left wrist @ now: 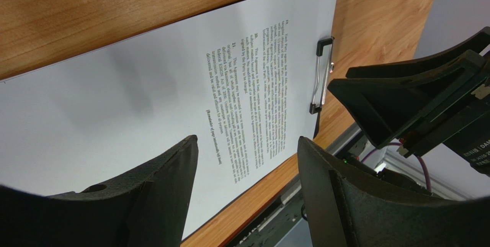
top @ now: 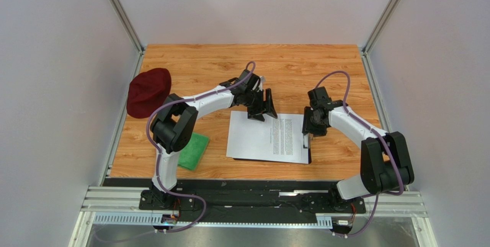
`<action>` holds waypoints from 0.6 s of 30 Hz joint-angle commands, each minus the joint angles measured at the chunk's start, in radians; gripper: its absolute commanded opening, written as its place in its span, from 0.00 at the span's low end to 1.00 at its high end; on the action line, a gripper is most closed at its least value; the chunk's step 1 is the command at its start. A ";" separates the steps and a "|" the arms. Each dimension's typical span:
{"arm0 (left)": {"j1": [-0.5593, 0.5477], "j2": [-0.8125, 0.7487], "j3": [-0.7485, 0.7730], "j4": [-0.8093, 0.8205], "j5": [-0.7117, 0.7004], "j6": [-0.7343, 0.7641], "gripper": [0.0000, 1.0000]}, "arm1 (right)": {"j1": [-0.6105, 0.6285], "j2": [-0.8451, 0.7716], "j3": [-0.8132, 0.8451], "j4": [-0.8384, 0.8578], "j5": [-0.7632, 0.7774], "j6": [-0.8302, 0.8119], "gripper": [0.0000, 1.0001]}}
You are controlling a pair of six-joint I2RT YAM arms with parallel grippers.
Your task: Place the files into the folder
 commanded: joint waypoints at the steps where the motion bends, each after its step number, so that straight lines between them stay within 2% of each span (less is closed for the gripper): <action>1: -0.007 -0.006 0.001 0.021 0.008 0.009 0.73 | 0.010 0.020 0.030 0.035 -0.016 -0.014 0.42; 4: -0.008 0.002 -0.005 0.027 0.008 0.006 0.73 | 0.024 0.048 0.035 0.049 -0.021 -0.014 0.38; 13: -0.010 0.013 -0.013 0.034 0.009 0.006 0.72 | 0.064 0.100 0.044 0.054 0.031 -0.019 0.39; 18: -0.008 0.020 -0.025 0.036 -0.006 0.004 0.72 | 0.093 0.134 0.052 0.035 0.105 -0.008 0.36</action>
